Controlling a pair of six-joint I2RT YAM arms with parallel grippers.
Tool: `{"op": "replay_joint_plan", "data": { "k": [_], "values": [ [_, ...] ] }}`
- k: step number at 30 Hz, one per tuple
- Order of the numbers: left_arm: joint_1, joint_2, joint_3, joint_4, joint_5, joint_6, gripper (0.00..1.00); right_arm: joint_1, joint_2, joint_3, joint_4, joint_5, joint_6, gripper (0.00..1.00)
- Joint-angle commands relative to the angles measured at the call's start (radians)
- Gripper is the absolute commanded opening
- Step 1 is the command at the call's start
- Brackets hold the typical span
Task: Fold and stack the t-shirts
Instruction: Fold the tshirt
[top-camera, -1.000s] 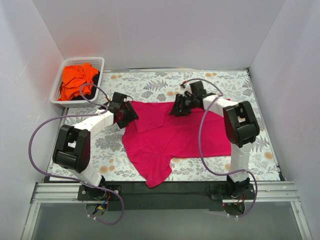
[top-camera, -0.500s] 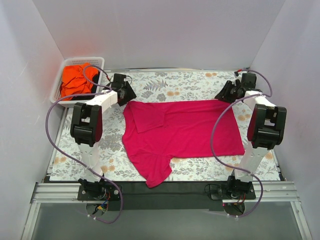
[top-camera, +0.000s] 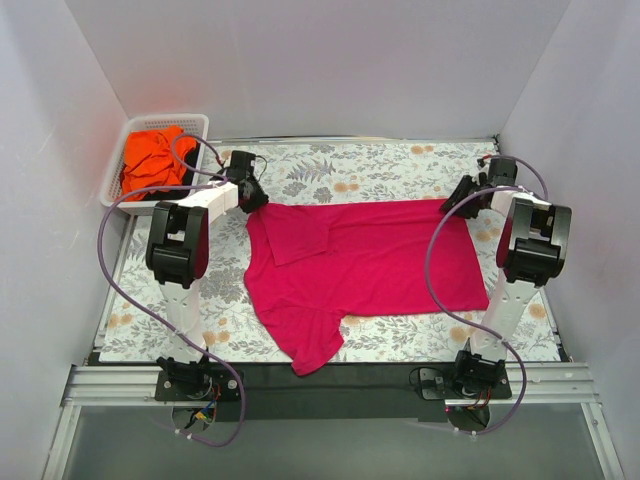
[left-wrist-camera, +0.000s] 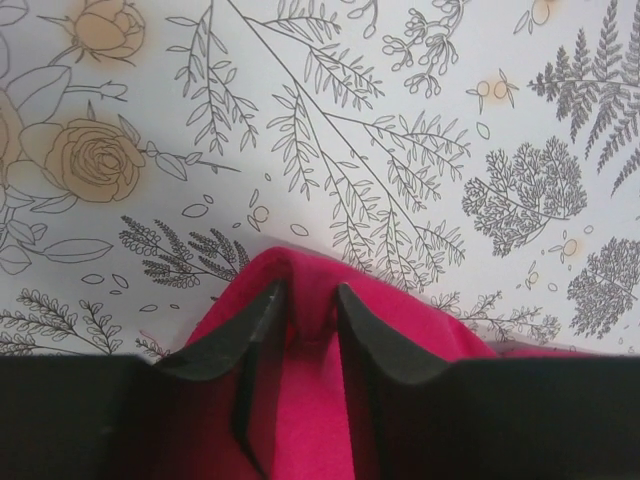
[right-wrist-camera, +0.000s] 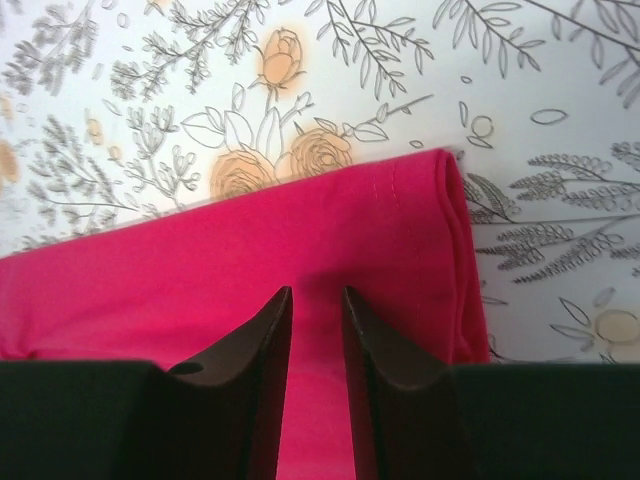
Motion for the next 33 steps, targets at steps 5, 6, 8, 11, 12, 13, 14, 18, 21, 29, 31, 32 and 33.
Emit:
{"op": "replay_joint_plan", "data": {
  "k": [5,6,8,11,12,13,14,18,21,29,31,32,33],
  "values": [
    [0.029,-0.007,-0.041,0.029,-0.106,-0.040,0.08,-0.058,0.058,0.016,0.051,0.030,0.012,0.29],
    [0.034,-0.006,-0.041,0.030,-0.112,-0.045,0.06,-0.065,0.058,0.010,0.056,0.034,0.015,0.29],
    [0.043,-0.001,-0.038,0.038,-0.113,-0.045,0.05,-0.084,0.052,0.001,0.063,0.042,0.022,0.29],
    [0.045,0.006,-0.018,0.041,-0.086,-0.023,0.08,-0.085,0.026,0.001,0.063,0.007,0.009,0.29],
    [0.045,0.005,-0.018,0.045,-0.069,-0.020,0.11,-0.084,0.015,-0.002,0.063,0.000,0.010,0.30],
    [0.045,-0.009,-0.021,0.056,-0.046,-0.014,0.19,-0.081,0.001,-0.004,0.063,-0.007,0.010,0.30],
    [0.043,-0.020,-0.034,0.061,-0.037,-0.011,0.24,-0.079,-0.028,-0.007,0.063,-0.007,0.012,0.31],
    [0.025,-0.105,-0.061,0.072,-0.015,0.017,0.46,-0.067,-0.112,-0.032,0.062,0.026,0.024,0.32],
    [0.003,-0.187,-0.099,0.072,-0.017,0.046,0.57,-0.064,-0.180,-0.078,0.057,0.088,0.044,0.32],
    [-0.129,-0.363,-0.268,0.070,-0.020,0.084,0.61,-0.059,-0.229,-0.173,0.053,0.093,0.085,0.33],
    [-0.139,-0.394,-0.320,0.065,-0.005,0.067,0.61,-0.056,-0.221,-0.185,0.053,0.091,0.102,0.33],
    [-0.141,-0.406,-0.340,0.062,0.000,0.058,0.61,-0.056,-0.220,-0.190,0.054,0.092,0.120,0.33],
    [-0.141,-0.428,-0.356,0.062,0.006,0.050,0.61,-0.056,-0.217,-0.199,0.056,0.095,0.128,0.33]
  ]
}}
